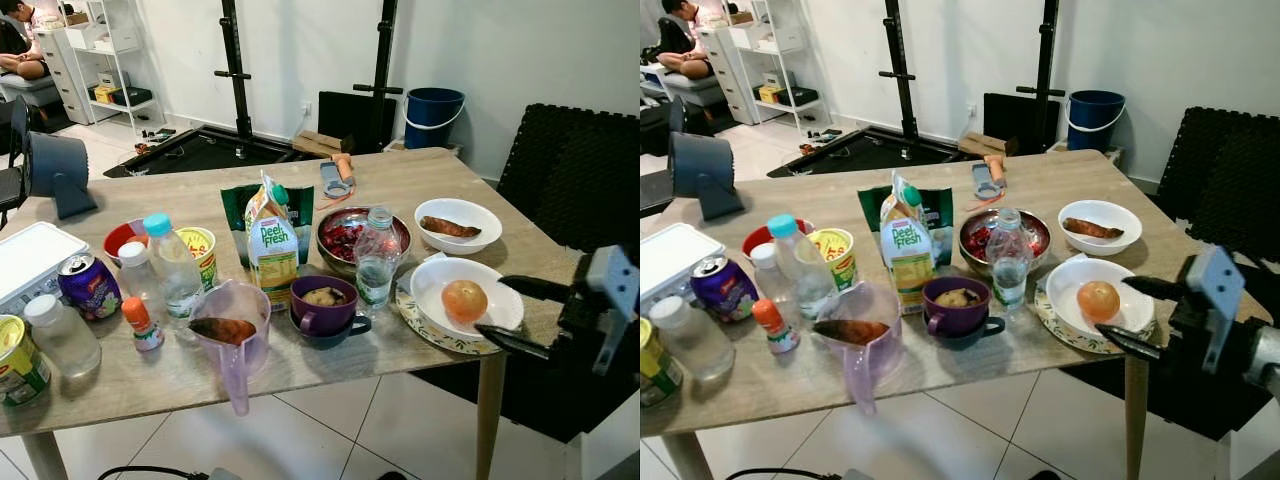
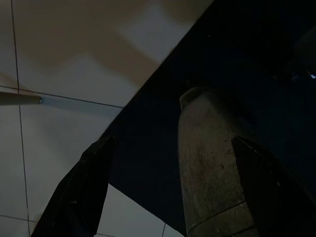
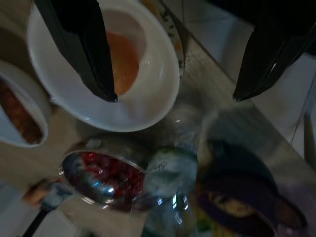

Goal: Restocking fridge

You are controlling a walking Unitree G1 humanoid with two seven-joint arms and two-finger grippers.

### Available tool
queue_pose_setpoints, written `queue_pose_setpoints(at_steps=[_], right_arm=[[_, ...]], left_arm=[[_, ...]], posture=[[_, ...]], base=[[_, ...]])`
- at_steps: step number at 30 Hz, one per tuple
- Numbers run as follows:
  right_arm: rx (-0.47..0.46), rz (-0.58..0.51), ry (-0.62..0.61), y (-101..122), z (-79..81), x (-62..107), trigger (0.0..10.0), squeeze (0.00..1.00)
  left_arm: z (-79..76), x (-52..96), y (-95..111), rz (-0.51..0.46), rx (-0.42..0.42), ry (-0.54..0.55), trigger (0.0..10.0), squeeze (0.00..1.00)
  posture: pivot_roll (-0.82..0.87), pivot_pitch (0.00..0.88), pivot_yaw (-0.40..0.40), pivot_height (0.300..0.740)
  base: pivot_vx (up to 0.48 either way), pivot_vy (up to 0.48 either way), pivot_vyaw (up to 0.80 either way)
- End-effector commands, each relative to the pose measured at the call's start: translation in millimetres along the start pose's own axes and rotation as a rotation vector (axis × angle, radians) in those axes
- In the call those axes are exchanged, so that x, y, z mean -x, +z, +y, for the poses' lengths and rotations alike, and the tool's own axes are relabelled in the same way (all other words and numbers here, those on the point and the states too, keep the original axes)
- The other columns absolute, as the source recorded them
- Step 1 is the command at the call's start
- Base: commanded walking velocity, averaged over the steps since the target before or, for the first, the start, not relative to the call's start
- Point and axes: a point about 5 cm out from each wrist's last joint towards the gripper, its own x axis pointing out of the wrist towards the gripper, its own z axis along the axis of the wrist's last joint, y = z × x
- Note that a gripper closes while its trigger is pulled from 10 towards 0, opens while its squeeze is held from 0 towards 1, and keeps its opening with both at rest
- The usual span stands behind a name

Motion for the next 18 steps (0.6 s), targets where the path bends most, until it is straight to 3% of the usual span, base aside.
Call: queue_pose_setpoints(at_steps=[1,4,8,13,18], right_arm=[[0.013,0.041,0.031,0.1,3.3,-4.5,10.0,0.00],[0.022,0.087,0.079,-1.5,10.9,-17.0,10.0,0.00],[0.042,0.102,0.021,-2.2,5.2,-22.0,10.0,0.00],[0.062,0.125,0.050,-1.9,7.0,-23.1,10.0,0.00],[0.073,0.173,0.064,-3.2,9.0,-24.2,10.0,0.00]], left_arm=[[-4.8,-0.6,-1.8,0.010,-0.005,-0.011,10.0,0.00],[-5.0,-0.7,-1.3,0.008,-0.005,-0.012,10.0,0.00],[-5.8,-0.9,0.0,0.005,-0.004,-0.012,10.0,0.00],[-6.1,-0.9,0.0,0.005,-0.006,-0.013,10.0,0.00],[-6.5,-1.0,0.3,0.006,-0.008,-0.015,10.0,0.00]], posture=[[-0.15,0.000,0.040,0.740],[-0.15,0.000,0.040,0.740],[-0.15,0.000,0.038,0.740],[-0.15,0.000,0.038,0.740],[-0.16,0.000,0.038,0.740]], base=[[0.000,0.000,0.00],[0.000,0.000,0.00],[0.000,0.000,0.00],[0.000,0.000,0.00],[0.000,0.000,-0.63]])
